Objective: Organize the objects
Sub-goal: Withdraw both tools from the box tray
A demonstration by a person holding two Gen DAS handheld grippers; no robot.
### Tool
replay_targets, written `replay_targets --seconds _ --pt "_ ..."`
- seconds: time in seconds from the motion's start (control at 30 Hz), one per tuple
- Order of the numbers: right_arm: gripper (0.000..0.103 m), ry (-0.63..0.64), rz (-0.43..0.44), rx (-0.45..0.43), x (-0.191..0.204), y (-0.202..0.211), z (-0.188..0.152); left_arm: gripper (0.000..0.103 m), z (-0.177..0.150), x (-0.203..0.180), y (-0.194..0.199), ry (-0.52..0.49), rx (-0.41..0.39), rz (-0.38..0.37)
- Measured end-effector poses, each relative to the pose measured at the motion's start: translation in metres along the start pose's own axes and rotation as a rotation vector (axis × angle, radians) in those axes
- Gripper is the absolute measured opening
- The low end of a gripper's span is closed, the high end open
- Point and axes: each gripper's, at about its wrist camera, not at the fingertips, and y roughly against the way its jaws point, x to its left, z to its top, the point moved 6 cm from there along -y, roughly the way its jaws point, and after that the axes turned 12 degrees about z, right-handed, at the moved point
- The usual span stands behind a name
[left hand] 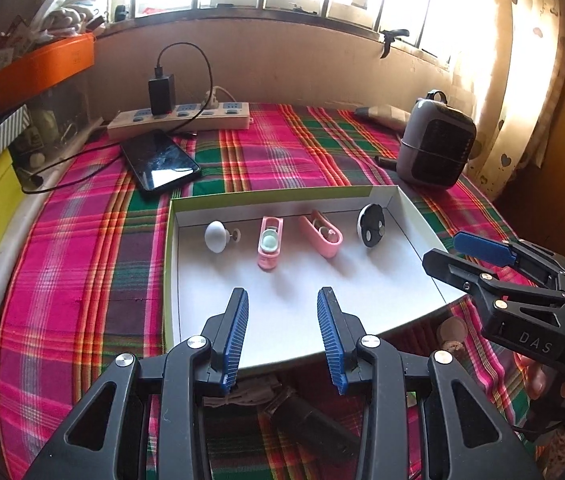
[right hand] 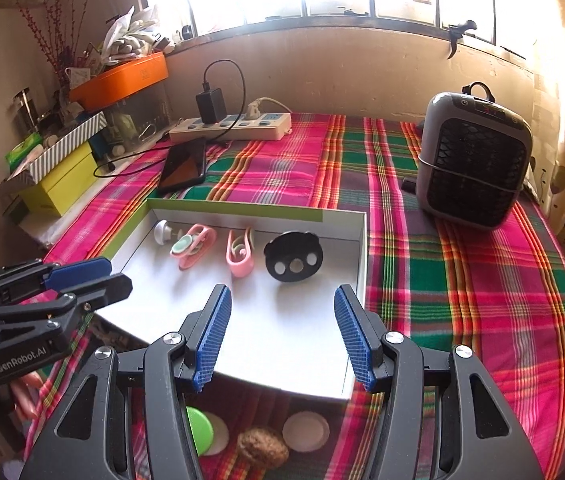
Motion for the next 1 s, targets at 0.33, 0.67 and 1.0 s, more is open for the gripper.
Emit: replay_targets --seconds 0.33,0.67,1.0 --pt "0.055 -0.002 0.001 -0.013 0.008 0.017 -0.029 0.035 -0.030 0.007 0.014 0.040 0.016 0.011" --pt "0.055 -0.009 0.012 -0.039 0.014 0.033 -0.050 0.038 -0.051 0.005 0.017 0.063 0.050 0.024" --pt "0.055 -0.041 0.013 -0.045 0.007 0.040 -0.062 0.038 -0.065 -0.012 0.013 0.054 0.088 0.051"
